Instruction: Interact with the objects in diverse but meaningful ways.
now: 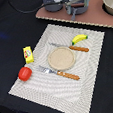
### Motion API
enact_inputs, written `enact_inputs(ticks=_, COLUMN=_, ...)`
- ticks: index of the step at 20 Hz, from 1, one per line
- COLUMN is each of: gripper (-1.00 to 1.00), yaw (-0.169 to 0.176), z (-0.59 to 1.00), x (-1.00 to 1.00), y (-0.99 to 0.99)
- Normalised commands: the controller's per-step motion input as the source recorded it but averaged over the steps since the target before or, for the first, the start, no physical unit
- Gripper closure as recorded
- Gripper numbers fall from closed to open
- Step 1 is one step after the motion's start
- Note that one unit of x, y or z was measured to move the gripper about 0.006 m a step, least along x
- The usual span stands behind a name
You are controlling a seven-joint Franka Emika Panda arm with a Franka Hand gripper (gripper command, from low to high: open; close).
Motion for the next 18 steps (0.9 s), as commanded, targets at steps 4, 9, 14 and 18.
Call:
enact_inputs(ticks=4, gripper=-1.0, yaw=-0.086, z=0.0, x=0.72, y=-0.5)
enact_inputs(ticks=9, gripper=-1.0, yaw=0.029, z=-0.06, x=0.65, y=-0.53)
enact_inputs(ticks=14, gripper=-1.0, yaw=0.11, z=-0.12, x=0.46, y=-0.46)
enact_inputs(ticks=18, gripper=-1.0, yaw=0.131, z=-0.02, x=0.39, y=-0.37)
